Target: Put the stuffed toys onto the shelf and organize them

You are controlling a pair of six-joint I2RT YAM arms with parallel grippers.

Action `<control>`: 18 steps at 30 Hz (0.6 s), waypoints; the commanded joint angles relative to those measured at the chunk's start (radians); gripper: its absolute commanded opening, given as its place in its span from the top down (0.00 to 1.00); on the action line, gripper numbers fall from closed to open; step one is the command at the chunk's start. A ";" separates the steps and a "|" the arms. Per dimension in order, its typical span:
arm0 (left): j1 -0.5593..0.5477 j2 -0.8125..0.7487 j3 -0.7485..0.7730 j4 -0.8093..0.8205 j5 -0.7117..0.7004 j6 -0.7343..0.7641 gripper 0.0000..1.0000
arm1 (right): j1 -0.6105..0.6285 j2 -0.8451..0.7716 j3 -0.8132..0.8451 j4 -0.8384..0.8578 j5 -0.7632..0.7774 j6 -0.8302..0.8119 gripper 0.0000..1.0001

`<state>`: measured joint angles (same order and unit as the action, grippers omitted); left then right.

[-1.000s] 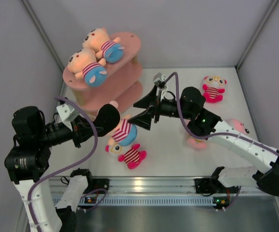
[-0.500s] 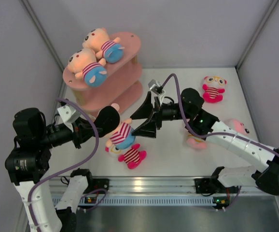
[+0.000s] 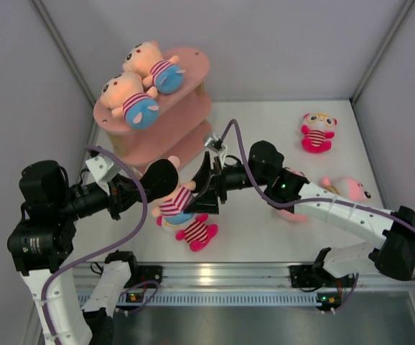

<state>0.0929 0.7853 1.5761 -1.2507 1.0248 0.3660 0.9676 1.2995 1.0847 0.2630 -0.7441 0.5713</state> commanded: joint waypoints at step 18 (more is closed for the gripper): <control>-0.001 -0.021 0.015 0.008 -0.022 0.001 0.88 | 0.068 -0.026 0.127 -0.127 0.178 -0.088 1.00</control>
<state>0.0914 0.7776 1.5761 -1.2503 0.9920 0.3660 1.0233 1.3155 1.1019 0.2272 -0.6876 0.5510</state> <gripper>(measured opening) 0.101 0.063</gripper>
